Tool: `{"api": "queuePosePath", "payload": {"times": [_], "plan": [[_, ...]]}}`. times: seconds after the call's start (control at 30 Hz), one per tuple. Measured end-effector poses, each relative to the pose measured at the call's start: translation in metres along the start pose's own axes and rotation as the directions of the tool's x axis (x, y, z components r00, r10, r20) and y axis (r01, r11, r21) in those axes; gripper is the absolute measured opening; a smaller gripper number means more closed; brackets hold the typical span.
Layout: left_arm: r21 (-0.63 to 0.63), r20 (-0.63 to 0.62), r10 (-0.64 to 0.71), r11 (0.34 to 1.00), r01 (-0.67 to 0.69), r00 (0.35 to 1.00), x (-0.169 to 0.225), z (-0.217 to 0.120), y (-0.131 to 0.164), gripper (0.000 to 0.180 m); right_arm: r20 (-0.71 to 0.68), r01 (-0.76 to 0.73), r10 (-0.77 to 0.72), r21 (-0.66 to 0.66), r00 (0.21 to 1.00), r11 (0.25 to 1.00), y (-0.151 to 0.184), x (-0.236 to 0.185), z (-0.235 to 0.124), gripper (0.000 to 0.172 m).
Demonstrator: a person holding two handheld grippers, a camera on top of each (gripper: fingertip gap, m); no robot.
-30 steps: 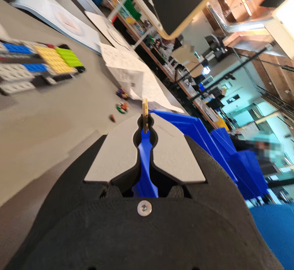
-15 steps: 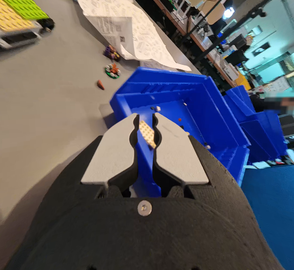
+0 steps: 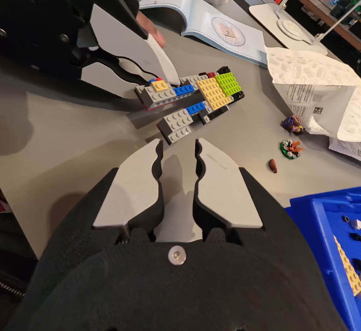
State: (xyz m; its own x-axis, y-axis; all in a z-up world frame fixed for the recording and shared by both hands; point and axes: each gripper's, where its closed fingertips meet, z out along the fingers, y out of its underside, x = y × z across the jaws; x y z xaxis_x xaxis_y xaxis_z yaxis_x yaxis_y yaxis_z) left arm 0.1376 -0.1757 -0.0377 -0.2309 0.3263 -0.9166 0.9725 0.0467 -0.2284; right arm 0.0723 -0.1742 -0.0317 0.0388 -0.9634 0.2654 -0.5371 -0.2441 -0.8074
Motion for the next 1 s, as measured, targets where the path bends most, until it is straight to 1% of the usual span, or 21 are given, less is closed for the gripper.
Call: {"api": "queuePosePath", "payload": {"times": [0.3, 0.5, 0.7, 0.9, 1.0], "plan": [[0.008, -0.007, -0.024, 1.000, 0.024, 1.000, -0.001, 0.001, 0.001, 0.012, -0.032, 0.101, -0.100, 0.023, 0.994, 0.995, -0.001, -0.004, 0.007, 0.031], [0.009, -0.009, -0.060, 0.998, 0.060, 0.998, -0.005, 0.001, 0.003, 0.012, -0.100, 0.214, -0.212, 0.014, 0.972, 0.977, 0.000, 0.002, 0.009, 0.026], [0.034, -0.015, -0.161, 0.986, 0.161, 0.987, -0.013, 0.000, 0.006, 0.012, -0.177, 0.345, -0.333, 0.038, 0.926, 0.938, -0.012, 0.009, 0.008, 0.022], [0.058, -0.033, -0.268, 0.961, 0.270, 0.963, -0.021, -0.001, 0.010, 0.012, -0.214, 0.394, -0.369, 0.087, 0.904, 0.915, -0.029, 0.013, 0.007, 0.020], [0.064, -0.034, -0.292, 0.954, 0.294, 0.956, -0.024, -0.002, 0.011, 0.012, -0.228, 0.421, -0.390, 0.112, 0.892, 0.900, -0.039, 0.013, 0.007, 0.020]]}}
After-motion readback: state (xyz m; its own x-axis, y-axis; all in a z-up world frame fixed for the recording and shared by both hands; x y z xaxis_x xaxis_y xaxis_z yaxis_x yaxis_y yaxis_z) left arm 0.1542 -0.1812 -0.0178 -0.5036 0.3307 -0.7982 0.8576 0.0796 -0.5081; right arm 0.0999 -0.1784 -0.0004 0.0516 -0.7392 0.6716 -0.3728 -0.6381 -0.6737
